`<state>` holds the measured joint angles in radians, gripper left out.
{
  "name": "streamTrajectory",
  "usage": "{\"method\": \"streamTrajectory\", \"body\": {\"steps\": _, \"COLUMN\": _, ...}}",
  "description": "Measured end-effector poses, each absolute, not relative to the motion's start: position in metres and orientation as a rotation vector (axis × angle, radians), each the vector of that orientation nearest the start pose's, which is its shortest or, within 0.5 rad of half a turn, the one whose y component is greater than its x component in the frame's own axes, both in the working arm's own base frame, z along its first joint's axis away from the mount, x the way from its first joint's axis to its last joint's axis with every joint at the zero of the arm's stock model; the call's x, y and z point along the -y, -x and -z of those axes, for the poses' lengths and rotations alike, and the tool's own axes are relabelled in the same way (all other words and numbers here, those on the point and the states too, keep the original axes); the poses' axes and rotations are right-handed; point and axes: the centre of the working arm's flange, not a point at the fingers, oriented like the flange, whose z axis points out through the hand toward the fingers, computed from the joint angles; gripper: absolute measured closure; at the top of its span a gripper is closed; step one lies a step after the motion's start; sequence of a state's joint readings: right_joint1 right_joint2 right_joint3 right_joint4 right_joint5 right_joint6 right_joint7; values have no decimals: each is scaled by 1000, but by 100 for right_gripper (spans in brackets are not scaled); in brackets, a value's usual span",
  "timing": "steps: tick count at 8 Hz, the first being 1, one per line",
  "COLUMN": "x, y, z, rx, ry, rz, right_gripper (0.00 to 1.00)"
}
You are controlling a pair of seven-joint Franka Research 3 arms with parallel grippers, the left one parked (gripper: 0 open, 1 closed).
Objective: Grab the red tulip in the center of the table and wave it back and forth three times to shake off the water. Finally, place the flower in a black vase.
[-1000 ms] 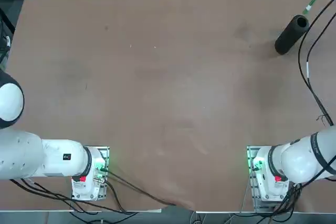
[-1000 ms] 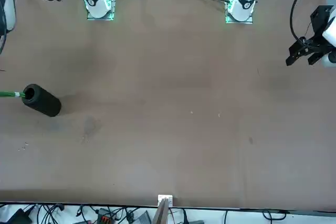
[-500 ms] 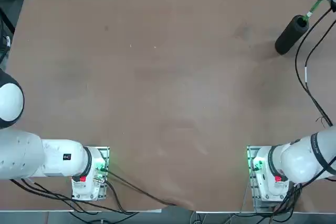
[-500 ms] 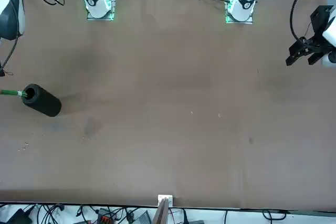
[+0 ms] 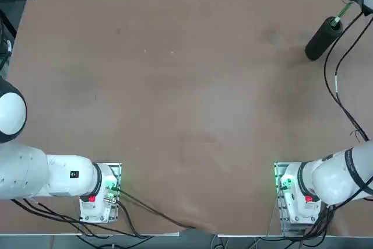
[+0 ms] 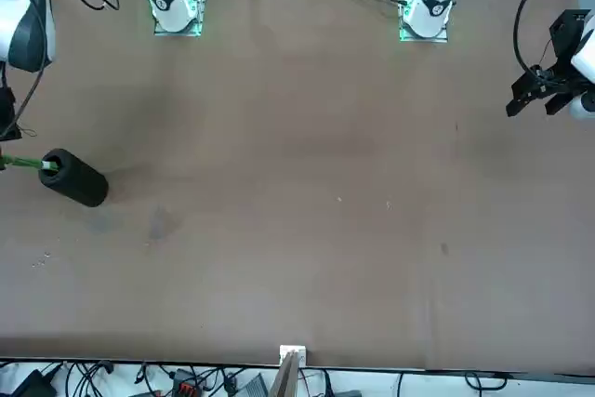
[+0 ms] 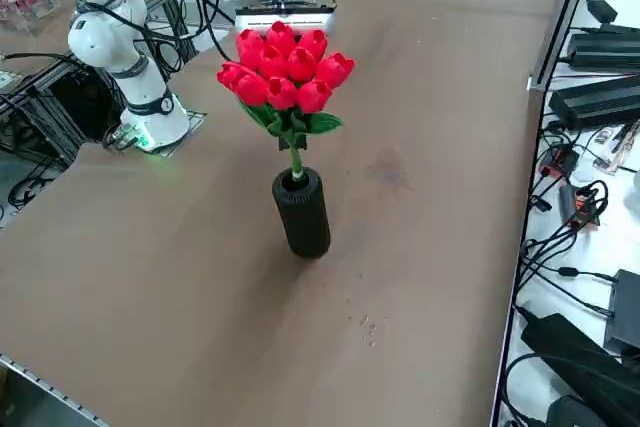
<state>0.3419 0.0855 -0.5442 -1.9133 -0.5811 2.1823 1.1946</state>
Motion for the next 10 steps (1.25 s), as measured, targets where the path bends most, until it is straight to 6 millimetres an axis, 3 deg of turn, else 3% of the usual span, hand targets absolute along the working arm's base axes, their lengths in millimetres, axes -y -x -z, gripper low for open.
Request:
{"method": "streamTrajectory", "body": {"steps": 4, "x": 128, "y": -584, "z": -457, "rx": -1907, "ry": 2919, "rz": 773, "right_gripper": 89}}
{"method": "streamTrajectory", "body": {"steps": 7, "x": 99, "y": -589, "z": -411, "rx": -2047, "ry": 2877, "rz": 736, "right_gripper": 88}}
{"method": "streamTrajectory", "body": {"steps": 8, "x": 94, "y": -592, "z": -405, "rx": -2056, "ry": 2879, "rz": 738, "right_gripper": 72}}
{"method": "streamTrajectory", "body": {"steps": 10, "x": 95, "y": -597, "z": -422, "rx": -2064, "ry": 2847, "rz": 777, "right_gripper": 37}}
